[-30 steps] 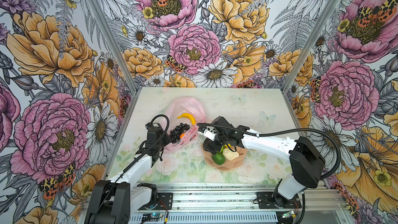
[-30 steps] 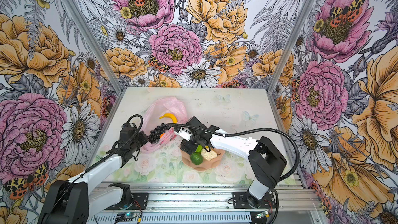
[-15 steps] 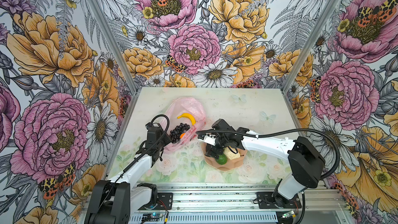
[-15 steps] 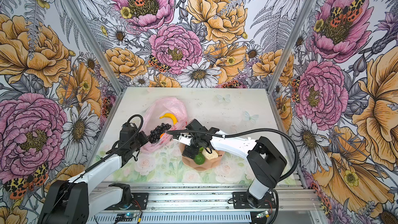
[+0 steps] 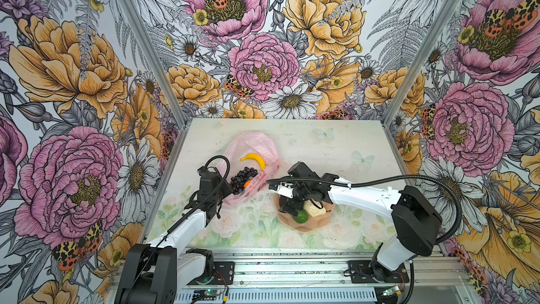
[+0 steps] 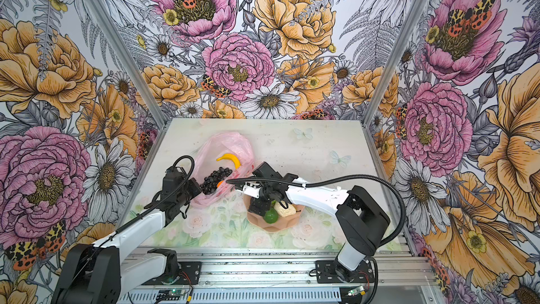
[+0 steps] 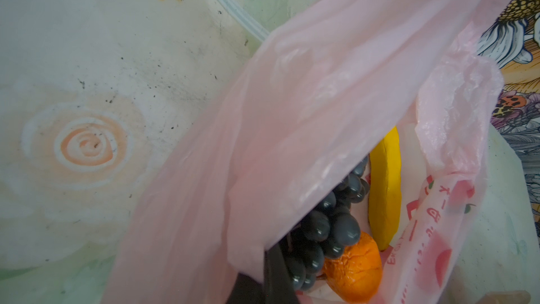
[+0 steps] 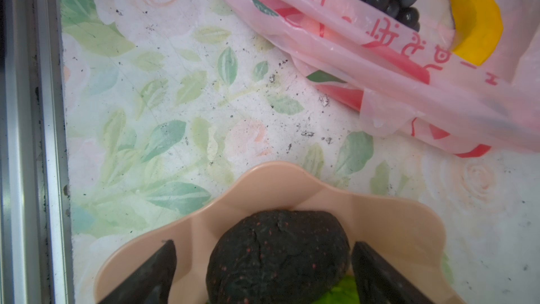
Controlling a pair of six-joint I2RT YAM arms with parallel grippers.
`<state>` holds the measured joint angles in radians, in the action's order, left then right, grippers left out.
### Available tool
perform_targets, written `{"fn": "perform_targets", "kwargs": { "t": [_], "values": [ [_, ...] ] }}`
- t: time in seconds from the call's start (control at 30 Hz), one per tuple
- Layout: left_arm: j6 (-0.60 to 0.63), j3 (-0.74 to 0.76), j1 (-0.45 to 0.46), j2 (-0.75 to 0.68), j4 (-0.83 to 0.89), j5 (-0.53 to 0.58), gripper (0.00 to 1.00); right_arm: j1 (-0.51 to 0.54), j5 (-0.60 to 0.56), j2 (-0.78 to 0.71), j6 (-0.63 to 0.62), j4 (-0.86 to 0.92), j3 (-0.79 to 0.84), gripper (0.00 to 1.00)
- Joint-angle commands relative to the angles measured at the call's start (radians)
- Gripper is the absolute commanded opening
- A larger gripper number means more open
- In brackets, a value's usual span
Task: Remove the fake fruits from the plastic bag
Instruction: 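Lower the dark brown fruit into the bowl and open the right gripper, then move the right gripper back into the bag toward the orange fruit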
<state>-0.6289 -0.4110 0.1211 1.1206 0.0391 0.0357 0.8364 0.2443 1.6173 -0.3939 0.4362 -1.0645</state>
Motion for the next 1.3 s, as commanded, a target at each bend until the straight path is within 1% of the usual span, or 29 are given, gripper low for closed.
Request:
{"fn": "perform_targets", "kwargs": {
  "t": [0.0,0.1,0.2,0.23,0.33,0.4,0.47,0.53,0.63,0.77,0.93,1.1,1.27],
  "values": [
    [0.022,-0.020,-0.006,0.001,-0.012,-0.002,0.00,0.003,-0.040,-0.069,0.065,-0.032,-0.017,0.94],
    [0.016,-0.020,-0.002,-0.006,-0.001,-0.007,0.00,0.006,-0.100,-0.067,0.173,-0.046,-0.055,0.93],
    [0.001,-0.020,-0.001,-0.016,0.030,-0.007,0.00,0.017,-0.133,-0.031,0.310,-0.066,-0.115,0.86],
    [-0.006,-0.020,0.000,-0.020,0.043,-0.004,0.01,0.030,-0.151,-0.014,0.349,-0.073,-0.137,0.85],
    [-0.023,-0.026,-0.002,-0.021,0.083,-0.002,0.07,0.088,-0.258,0.066,0.420,-0.079,-0.214,0.85],
    [-0.035,-0.048,-0.002,-0.024,0.142,-0.006,0.09,0.112,-0.320,0.124,0.480,-0.079,-0.265,0.85],
    [-0.044,-0.065,0.002,-0.034,0.194,0.003,0.13,0.121,-0.350,0.175,0.549,-0.080,-0.317,0.83],
    [-0.043,-0.068,0.003,-0.047,0.228,0.004,0.15,0.131,-0.405,0.233,0.610,-0.080,-0.372,0.82],
    [-0.041,-0.047,0.004,-0.065,0.211,-0.028,0.16,0.145,-0.451,0.314,0.666,-0.079,-0.452,0.80],
    [-0.039,-0.044,0.017,-0.045,0.197,-0.062,0.15,0.156,-0.454,0.414,0.670,-0.079,-0.556,0.78],
    [-0.026,-0.051,0.038,0.018,0.159,-0.099,0.13,0.156,-0.379,0.508,0.676,-0.076,-0.641,0.74],
    [-0.008,-0.041,0.051,0.057,0.101,-0.133,0.11,0.146,-0.304,0.548,0.711,-0.074,-0.634,0.72],
    [0.011,-0.031,0.055,0.070,0.050,-0.151,0.11,0.142,-0.293,0.541,0.731,-0.076,-0.585,0.74]
  ]
}}
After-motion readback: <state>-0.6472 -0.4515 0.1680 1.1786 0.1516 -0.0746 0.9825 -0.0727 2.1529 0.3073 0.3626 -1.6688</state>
